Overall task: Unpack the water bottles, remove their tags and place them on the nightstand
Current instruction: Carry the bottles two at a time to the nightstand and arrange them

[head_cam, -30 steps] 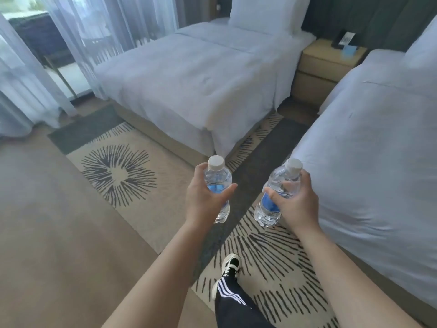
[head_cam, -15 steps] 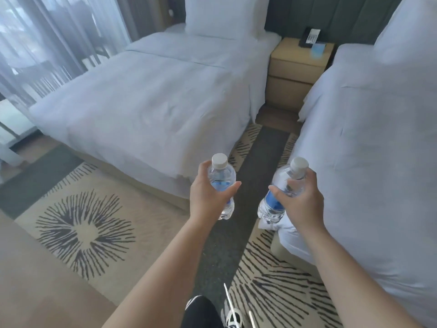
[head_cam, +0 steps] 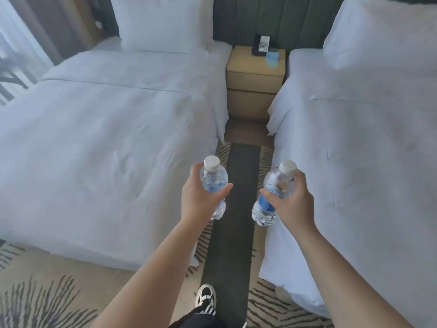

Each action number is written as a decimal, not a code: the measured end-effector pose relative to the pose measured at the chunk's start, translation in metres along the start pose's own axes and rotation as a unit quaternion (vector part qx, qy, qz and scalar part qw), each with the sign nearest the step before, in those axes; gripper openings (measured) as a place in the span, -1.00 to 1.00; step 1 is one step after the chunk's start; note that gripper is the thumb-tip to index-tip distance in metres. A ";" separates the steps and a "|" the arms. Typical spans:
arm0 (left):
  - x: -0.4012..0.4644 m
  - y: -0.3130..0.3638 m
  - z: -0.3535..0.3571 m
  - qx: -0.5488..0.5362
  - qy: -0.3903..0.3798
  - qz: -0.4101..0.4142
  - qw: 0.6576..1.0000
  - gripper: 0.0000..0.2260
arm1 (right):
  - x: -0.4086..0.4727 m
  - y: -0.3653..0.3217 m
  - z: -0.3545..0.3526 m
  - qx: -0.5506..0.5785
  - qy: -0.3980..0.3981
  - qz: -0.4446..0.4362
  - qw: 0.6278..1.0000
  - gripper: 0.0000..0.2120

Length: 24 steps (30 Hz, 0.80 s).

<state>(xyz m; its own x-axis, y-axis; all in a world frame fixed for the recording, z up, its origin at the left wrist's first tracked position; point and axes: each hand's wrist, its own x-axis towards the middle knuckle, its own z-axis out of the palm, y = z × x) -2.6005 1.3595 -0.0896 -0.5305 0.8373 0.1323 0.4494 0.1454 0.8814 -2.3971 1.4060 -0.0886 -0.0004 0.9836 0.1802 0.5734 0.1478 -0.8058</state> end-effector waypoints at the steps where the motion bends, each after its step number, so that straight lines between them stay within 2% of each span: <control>1: 0.020 -0.001 0.002 0.005 -0.004 0.003 1.000 -0.39 | 0.015 -0.005 0.008 -0.002 0.008 0.005 1.000 -0.26; 7: 0.125 -0.007 0.024 0.013 -0.026 0.004 1.000 -0.36 | 0.100 -0.017 0.044 -0.011 0.034 0.022 0.999 -0.27; 13: 0.225 -0.015 0.076 0.010 -0.052 0.013 0.999 -0.38 | 0.200 0.001 0.071 -0.011 0.038 0.036 0.999 -0.28; 24: 0.442 0.027 0.212 0.001 -0.061 0.003 0.998 -0.40 | 0.458 0.044 0.095 -0.014 0.010 0.027 0.999 -0.26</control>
<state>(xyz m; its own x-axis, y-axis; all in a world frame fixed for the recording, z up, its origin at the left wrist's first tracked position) -2.6701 1.8450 -0.1031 -0.4363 0.8960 0.0824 0.4545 0.1404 0.8796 -2.4501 1.8731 -0.0955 0.0479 0.9876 0.1492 0.5943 0.0919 -0.7990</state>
